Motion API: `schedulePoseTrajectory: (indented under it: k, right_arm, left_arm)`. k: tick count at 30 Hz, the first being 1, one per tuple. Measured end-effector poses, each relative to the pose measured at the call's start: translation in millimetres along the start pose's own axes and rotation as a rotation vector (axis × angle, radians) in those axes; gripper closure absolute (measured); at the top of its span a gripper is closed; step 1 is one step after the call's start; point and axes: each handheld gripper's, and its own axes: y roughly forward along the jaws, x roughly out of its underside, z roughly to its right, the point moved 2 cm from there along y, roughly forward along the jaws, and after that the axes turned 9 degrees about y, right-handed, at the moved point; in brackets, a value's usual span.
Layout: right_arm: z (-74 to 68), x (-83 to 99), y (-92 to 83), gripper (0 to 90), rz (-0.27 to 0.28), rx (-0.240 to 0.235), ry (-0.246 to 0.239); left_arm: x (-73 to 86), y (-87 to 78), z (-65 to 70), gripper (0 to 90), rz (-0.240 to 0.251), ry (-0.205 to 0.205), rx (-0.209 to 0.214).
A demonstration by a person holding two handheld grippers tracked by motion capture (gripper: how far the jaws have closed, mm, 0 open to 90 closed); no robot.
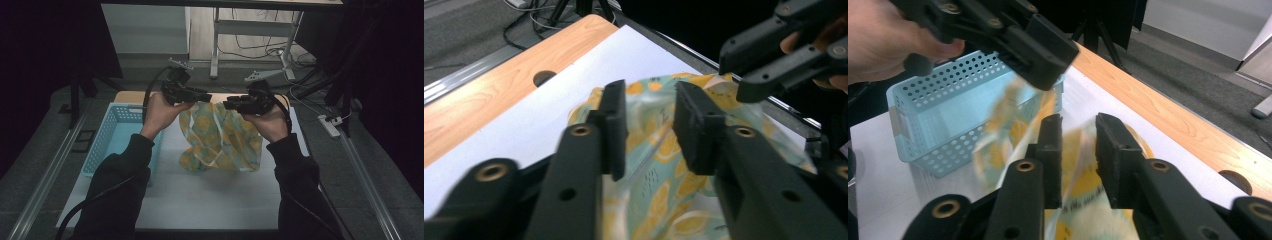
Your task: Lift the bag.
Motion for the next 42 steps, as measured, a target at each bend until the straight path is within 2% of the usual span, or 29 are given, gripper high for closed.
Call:
schedulePoseTrajectory:
  k: [3, 11, 16, 20, 28, 33, 38, 42]
  right_arm:
    - [0.0, 3.0, -2.0, 67.4, 0.001, 0.004, 0.004]
    - [-3.2, 12.6, -6.4, 56.8, 0.001, 0.025, 0.003]
    - [-5.4, 21.9, -6.4, 48.8, -0.005, 0.035, -0.005]
    - [-5.5, 30.2, -6.3, 40.5, 0.005, 0.043, 0.0]
    - [-1.7, 49.5, -11.3, 25.4, 0.023, 0.064, 0.027]
    - [-1.9, 62.8, -17.6, 18.3, 0.029, 0.092, 0.036]
    - [-2.5, 80.8, -25.4, 11.1, 0.031, 0.114, 0.042]
    - [-3.1, 96.4, -33.0, 7.0, 0.038, 0.136, 0.036]
  left_arm:
    - [6.3, -3.4, 2.3, 52.2, 0.003, 0.013, -0.002]
    - [25.2, -11.2, 8.9, 33.7, 0.031, 0.038, 0.0]
    - [39.4, -13.9, 16.1, 21.1, 0.008, 0.063, -0.032]
    - [53.6, -16.1, 19.5, 14.8, -0.007, 0.072, -0.044]
    - [90.8, -26.4, 24.7, 6.2, -0.015, 0.052, -0.075]
    - [115.4, -35.8, 29.9, 1.5, 0.001, 0.035, -0.072]
    - [140.7, -46.7, 35.0, 0.0, 0.014, 0.006, -0.078]
    - [160.6, -54.1, 39.6, 0.0, -0.004, -0.008, -0.095]
